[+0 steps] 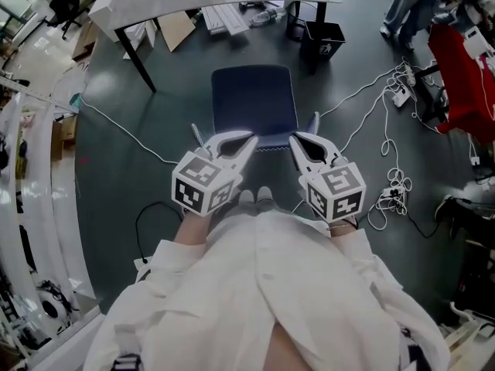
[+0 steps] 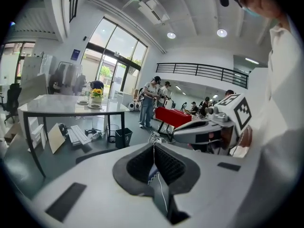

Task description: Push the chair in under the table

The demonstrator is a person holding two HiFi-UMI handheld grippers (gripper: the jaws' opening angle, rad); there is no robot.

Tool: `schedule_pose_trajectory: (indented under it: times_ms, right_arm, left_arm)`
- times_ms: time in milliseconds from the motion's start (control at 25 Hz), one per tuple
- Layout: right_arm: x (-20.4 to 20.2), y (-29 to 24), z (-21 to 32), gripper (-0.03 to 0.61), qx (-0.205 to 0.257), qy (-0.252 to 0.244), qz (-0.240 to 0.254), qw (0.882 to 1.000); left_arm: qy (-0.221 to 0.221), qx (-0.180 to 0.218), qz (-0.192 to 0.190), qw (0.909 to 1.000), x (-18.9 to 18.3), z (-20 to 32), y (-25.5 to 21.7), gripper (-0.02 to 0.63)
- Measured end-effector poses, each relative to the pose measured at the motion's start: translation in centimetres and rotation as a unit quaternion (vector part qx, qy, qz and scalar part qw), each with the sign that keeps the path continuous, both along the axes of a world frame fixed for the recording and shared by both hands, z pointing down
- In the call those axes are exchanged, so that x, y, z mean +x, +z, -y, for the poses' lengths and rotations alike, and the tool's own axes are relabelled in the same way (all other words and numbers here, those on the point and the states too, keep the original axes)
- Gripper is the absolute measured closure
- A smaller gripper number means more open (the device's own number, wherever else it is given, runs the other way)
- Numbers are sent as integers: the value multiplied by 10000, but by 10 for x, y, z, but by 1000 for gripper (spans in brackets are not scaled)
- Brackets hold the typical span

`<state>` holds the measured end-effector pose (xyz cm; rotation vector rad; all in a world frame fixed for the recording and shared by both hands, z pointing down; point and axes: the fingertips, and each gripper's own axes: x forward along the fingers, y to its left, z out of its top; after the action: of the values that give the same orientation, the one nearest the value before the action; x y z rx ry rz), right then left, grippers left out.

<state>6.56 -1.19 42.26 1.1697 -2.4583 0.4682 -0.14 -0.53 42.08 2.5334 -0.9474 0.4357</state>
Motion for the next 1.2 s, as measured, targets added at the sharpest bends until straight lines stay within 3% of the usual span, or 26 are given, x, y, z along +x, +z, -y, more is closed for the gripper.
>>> schedule_pose_trajectory:
  times_ms: [160, 360, 600, 640, 720, 800, 920, 1040, 1200]
  right_arm:
    - [-1, 10, -2, 546, -49, -192, -183, 9996]
    - [-1, 29, -7, 545, -118, -289, -744, 9967]
    - [-6, 45, -13, 543, -179, -667, -1083, 9917]
    - [-8, 47, -15, 541, -216, -783, -1050, 9911]
    - [-14, 52, -20, 519, -298, -1046, -989, 9891]
    - [-18, 59, -24, 406, -351, -1287, -1073, 9852]
    - [-17, 68, -24, 405, -265, -1468, -1471, 9778]
    - [-15, 74, -20, 403, -136, -1570, -1873, 9696]
    - [-14, 83, -19, 403, -190, -1564, -1986, 9673]
  left_arm:
    - [431, 35, -80, 9990, 6, -8, -1, 600]
    - [751, -25, 603, 9953, 3, -19, 24, 600]
    - [652, -99, 967, 9931, -4, -19, 43, 595]
    - [675, -103, 982, 9928, -4, -20, 45, 573]
    - [782, -106, 1014, 9917, -2, -22, 50, 440]
    - [896, -21, 1242, 9882, -4, -22, 59, 436]
    - [1100, 79, 1757, 9782, -7, -24, 74, 436]
    - [1252, 48, 2038, 9709, -9, -26, 84, 436]
    - [1201, 91, 2367, 9641, -16, -23, 97, 436]
